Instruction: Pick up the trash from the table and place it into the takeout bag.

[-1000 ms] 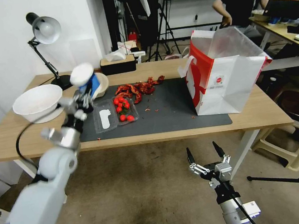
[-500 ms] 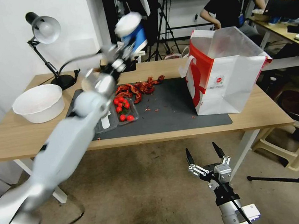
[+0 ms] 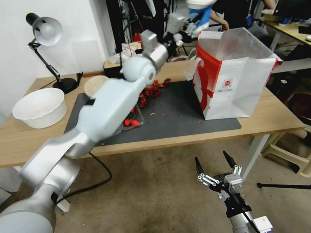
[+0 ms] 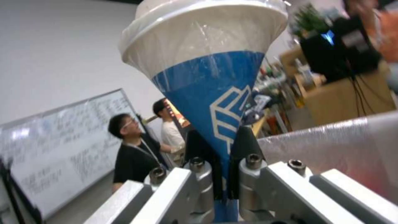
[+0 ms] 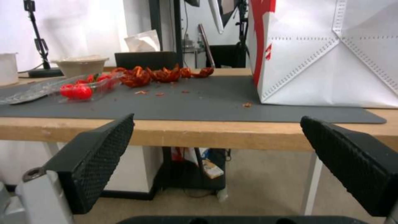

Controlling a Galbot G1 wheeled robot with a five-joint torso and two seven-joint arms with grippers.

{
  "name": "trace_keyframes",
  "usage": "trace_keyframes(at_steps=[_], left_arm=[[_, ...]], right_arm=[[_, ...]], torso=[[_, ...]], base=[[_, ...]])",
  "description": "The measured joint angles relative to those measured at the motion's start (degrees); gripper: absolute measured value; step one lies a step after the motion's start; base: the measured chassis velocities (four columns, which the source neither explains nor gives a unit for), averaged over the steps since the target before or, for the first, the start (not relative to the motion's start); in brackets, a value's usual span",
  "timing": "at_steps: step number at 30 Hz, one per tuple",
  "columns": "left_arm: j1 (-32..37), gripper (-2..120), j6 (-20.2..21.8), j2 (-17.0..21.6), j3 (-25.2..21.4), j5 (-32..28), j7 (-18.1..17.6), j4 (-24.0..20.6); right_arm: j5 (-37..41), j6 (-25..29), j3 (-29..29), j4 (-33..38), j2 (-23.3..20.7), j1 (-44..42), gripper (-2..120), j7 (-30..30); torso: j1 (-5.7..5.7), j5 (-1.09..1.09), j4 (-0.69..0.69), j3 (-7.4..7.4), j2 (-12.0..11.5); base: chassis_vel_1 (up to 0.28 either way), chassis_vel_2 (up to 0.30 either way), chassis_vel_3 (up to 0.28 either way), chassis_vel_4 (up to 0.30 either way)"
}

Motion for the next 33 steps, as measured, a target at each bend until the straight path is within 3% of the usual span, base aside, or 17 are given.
trace_keyframes(at_steps=[2, 3, 5, 6, 7, 10, 17, 18, 27, 33], left_arm=[[-3.0, 0, -1.6, -1.5, 0.2, 5.1, 4.6, 4.0], [-3.0, 0, -1.6, -1.5, 0.2, 5.1, 4.6, 4.0], [-4.9, 0, -1.7, -2.3, 0.7, 6.5, 8.2, 5.7], [-6.0, 0, -1.4, -2.8, 1.2, 7.1, 12.0, 6.6], [-6.0, 0, -1.4, -2.8, 1.2, 7.1, 12.0, 6.6], [-7.0, 0, -1.3, -3.6, 3.0, 8.0, 16.7, 7.2], [-6.8, 1, -0.3, -4.1, 4.1, 9.9, 17.1, 7.4], [-6.9, 11, -0.2, -4.1, 4.5, 10.4, 17.1, 7.7], [-7.1, 38, 0.4, -3.8, 5.6, 10.9, 16.3, 8.0], [-7.4, 63, 1.1, -3.9, 5.9, 11.3, 15.5, 8.6]], right_arm=[[-0.1, 0.1, -0.2, -0.2, 0.1, 0.0, 100, 0.0], [-0.1, 0.1, -0.2, -0.2, 0.1, 0.0, 100, 0.0], [-0.2, 0.2, -0.3, -0.4, 0.2, 0.1, 100, -0.1], [-0.2, 0.2, -0.4, -0.6, 0.3, 0.2, 100, -0.1], [-0.2, 0.2, -0.4, -0.6, 0.3, 0.2, 100, -0.1], [-0.3, 0.3, -0.8, -0.7, 0.7, 0.3, 100, -0.3], [-0.4, 0.9, -0.8, -0.8, 0.5, 0.3, 100, -0.8], [-0.3, 1.0, -0.7, -0.8, 0.3, 0.3, 100, -0.8], [-0.4, 1.1, -0.9, -0.7, 0.5, 0.3, 100, -0.9], [-0.5, 1.2, -1.3, -0.8, 0.7, 0.4, 100, -0.9]], torso=[[0.0, 0.0, 0.01, 0.0, 0.0], [0.0, 0.0, 0.01, 0.0, 0.0], [0.0, 0.0, 0.0, -0.01, 0.0], [0.0, 0.0, 0.0, -0.01, 0.0], [0.0, 0.0, 0.0, -0.01, 0.0], [0.0, 0.0, 0.0, -0.01, 0.0], [0.0, 0.0, 0.0, -0.01, 0.0], [0.0, -0.01, 0.0, -0.01, 0.0], [0.0, 0.0, 0.0, -0.01, 0.0], [0.0, -0.01, -0.01, -0.01, 0.0]], base=[[0.0, 0.0, 0.0, 0.0], [0.0, 0.0, 0.0, 0.0], [0.0, 0.0, 0.0, 0.0], [0.0, 0.0, 0.0, 0.0], [0.0, 0.0, 0.0, 0.0], [0.0, 0.0, 0.0, 0.0], [0.0, 0.0, 0.0, 0.0], [0.0, 0.0, 0.0, 0.0], [0.0, 0.0, 0.0, 0.0], [0.0, 0.0, 0.0, 0.0]])
